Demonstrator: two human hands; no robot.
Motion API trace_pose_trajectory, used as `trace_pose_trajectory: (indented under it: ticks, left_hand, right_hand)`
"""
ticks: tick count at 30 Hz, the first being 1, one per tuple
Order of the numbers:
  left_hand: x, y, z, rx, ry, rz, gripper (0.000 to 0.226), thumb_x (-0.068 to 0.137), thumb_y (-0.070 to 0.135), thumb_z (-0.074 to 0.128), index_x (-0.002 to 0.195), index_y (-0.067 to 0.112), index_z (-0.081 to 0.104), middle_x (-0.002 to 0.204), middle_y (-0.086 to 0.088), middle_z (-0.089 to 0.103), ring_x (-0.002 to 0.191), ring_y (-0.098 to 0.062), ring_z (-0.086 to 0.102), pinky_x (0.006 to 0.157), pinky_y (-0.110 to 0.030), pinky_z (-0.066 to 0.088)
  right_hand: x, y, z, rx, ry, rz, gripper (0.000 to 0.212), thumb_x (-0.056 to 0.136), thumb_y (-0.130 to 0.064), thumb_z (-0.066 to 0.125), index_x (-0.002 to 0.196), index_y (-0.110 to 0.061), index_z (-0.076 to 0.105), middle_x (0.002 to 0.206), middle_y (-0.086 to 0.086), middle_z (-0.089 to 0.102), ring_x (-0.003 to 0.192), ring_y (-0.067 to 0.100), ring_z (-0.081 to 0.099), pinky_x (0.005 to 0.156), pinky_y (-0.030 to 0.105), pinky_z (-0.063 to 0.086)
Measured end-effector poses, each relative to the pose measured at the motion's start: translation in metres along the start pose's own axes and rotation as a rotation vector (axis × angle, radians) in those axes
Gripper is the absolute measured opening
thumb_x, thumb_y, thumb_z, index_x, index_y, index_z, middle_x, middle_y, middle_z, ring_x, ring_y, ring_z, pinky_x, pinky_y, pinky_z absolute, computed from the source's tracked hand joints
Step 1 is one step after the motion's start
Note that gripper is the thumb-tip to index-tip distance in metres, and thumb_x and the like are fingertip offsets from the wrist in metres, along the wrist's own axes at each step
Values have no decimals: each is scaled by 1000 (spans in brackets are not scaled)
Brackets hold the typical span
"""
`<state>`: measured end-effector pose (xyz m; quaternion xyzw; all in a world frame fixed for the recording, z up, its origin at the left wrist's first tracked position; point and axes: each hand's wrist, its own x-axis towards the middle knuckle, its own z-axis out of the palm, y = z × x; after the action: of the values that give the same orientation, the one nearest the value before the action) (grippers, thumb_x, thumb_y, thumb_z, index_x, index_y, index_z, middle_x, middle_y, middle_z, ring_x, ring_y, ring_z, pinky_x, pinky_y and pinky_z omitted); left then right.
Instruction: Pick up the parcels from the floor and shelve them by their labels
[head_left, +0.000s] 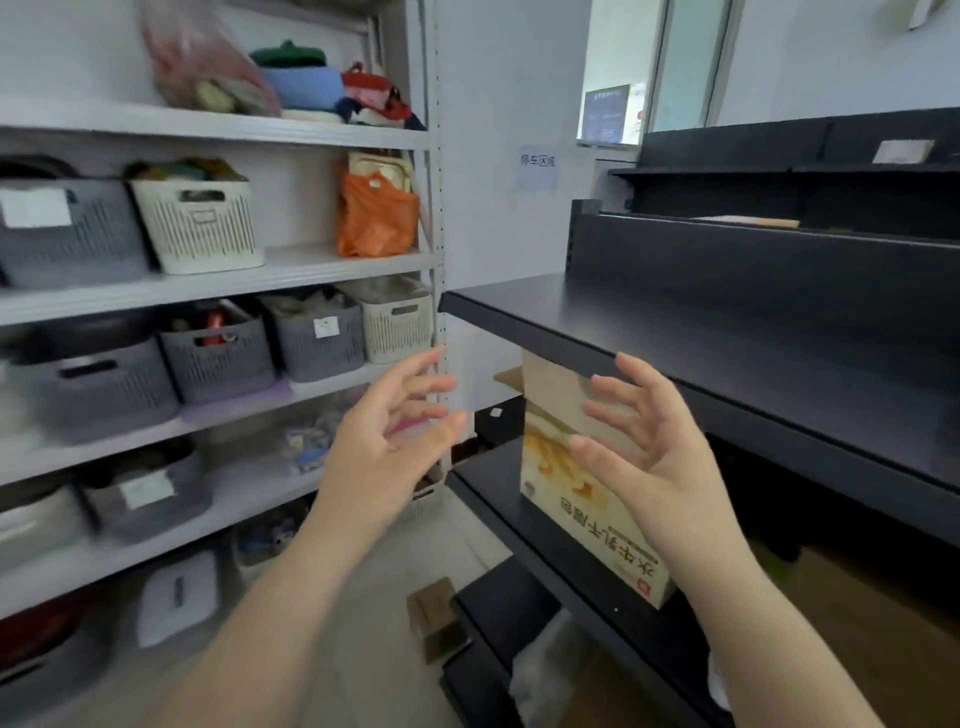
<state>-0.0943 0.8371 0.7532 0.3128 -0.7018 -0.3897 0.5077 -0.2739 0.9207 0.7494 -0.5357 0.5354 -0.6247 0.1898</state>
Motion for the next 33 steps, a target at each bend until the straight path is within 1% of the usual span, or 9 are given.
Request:
trace_pose_trajectory:
  ticks: [3, 8, 11, 13, 15, 20, 25, 28, 33]
  left_hand:
    - [-14, -7, -20, 26, 47, -40, 43, 79, 17, 65, 112, 42, 52, 107, 10, 66, 87, -3, 63, 82, -27, 54]
    - [-41, -24, -49, 66, 120, -129, 45, 72, 27, 71, 108, 47, 53, 106, 10, 68, 89, -7, 64, 80, -29, 53]
    - [-54, -31, -65, 96, 175, -178, 46, 67, 33, 70, 107, 47, 53, 105, 12, 68, 88, -7, 64, 79, -31, 54]
    - [-60, -32, -76, 120, 211, -201, 45, 76, 22, 70, 113, 40, 52, 106, 14, 66, 89, -6, 64, 82, -30, 54]
    - [-63, -33, -85, 122, 257, -215, 45, 80, 12, 65, 117, 33, 51, 106, 14, 65, 85, -3, 63, 80, -28, 53]
    - [-65, -42, -106, 139, 311, -252, 46, 79, 9, 65, 113, 36, 51, 103, 16, 64, 78, 3, 63, 70, -25, 56]
    - [-56, -52, -125, 145, 343, -275, 50, 79, 8, 65, 122, 28, 50, 108, 10, 64, 87, -11, 62, 78, -29, 54]
    - [-47, -58, -139, 141, 343, -276, 48, 78, 7, 66, 118, 30, 51, 109, 9, 64, 86, -11, 62, 72, -23, 55]
    - [-26, -72, -170, 149, 326, -284, 45, 79, 10, 66, 112, 35, 51, 111, 7, 64, 81, -7, 62, 71, -22, 53]
  right_hand:
    - [-2, 9, 20, 55, -62, 29, 71, 75, -9, 70, 134, -31, 38, 122, -12, 56, 111, 2, 57, 95, 25, 48]
    - [-7, 23, 48, 112, -182, 81, 70, 75, -9, 70, 131, -34, 37, 120, -16, 55, 108, -3, 56, 83, 6, 47]
    - [-9, 28, 63, 121, -258, 112, 69, 75, -10, 70, 130, -35, 36, 119, -15, 54, 110, 1, 55, 86, 15, 49]
    - [-8, 30, 74, 122, -287, 121, 71, 76, -10, 70, 134, -32, 35, 118, -16, 53, 113, 5, 54, 96, 26, 46]
    - [-7, 31, 85, 113, -316, 119, 70, 75, -12, 71, 131, -36, 36, 116, -19, 53, 112, 4, 54, 99, 30, 44]
    - [1, 31, 110, 128, -398, 126, 63, 76, -12, 70, 122, -41, 37, 117, -17, 54, 111, 3, 54, 85, 21, 47]
    - [15, 32, 132, 150, -422, 127, 66, 77, -10, 70, 128, -36, 38, 124, -8, 55, 111, 8, 56, 98, 31, 44]
    - [26, 33, 147, 151, -439, 122, 65, 77, -13, 70, 127, -38, 37, 123, -11, 55, 108, 4, 57, 94, 28, 44]
    - [47, 35, 180, 165, -445, 133, 64, 77, -12, 70, 127, -38, 38, 123, -8, 57, 108, 5, 57, 88, 26, 45]
